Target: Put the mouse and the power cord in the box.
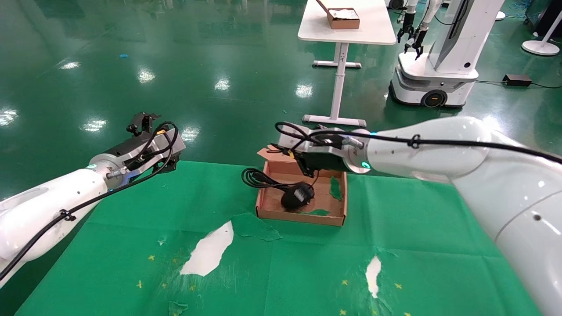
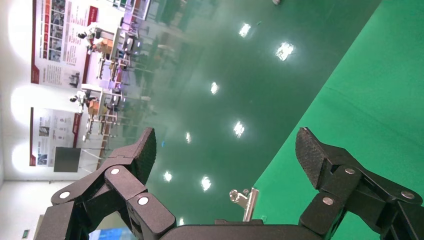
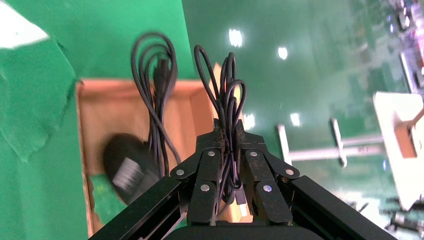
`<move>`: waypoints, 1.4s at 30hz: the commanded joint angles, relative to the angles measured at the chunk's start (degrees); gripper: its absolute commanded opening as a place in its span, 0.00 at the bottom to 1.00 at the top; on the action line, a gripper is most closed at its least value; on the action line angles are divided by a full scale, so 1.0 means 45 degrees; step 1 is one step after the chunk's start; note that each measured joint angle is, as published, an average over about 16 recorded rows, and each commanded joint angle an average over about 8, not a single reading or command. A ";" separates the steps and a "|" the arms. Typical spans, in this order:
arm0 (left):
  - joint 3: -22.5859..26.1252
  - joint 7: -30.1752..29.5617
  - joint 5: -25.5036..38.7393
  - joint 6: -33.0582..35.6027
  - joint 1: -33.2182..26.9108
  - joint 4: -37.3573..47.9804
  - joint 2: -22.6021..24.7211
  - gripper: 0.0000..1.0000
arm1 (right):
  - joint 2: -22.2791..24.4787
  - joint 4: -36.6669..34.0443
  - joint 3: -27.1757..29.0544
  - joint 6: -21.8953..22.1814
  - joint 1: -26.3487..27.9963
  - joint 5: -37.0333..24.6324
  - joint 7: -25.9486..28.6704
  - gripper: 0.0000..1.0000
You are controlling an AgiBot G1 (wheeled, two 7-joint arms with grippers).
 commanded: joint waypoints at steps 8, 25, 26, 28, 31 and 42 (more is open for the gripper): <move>0.0000 -0.0166 0.0143 0.0030 -0.0014 -0.0006 -0.0046 1.00 | -0.0008 -0.0464 -0.0985 0.0955 -0.0271 0.0286 0.0704 1.00; 0.0005 -0.0128 0.0124 0.0017 -0.0002 -0.0017 -0.0015 1.00 | 0.0015 -0.0315 -0.0739 0.0663 -0.0185 0.0173 0.0563 1.00; 0.0005 -0.0126 0.0122 0.0016 -0.0001 -0.0017 -0.0015 1.00 | 0.0015 -0.0311 -0.0731 0.0654 -0.0183 0.0169 0.0559 1.00; 0.0005 -0.0123 0.0119 0.0014 0.0000 -0.0018 -0.0012 1.00 | 0.0022 -0.0296 -0.0712 0.0627 -0.0179 0.0166 0.0556 1.00; 0.0005 -0.0122 0.0116 0.0012 0.0003 -0.0018 -0.0010 1.00 | 0.0079 -0.0226 -0.0645 0.0547 -0.0221 0.0227 0.0556 1.00; 0.0005 -0.0121 0.0114 0.0013 0.0004 -0.0018 -0.0010 1.00 | 0.1457 0.1322 0.0667 -0.0990 -0.1424 0.1943 0.0747 1.00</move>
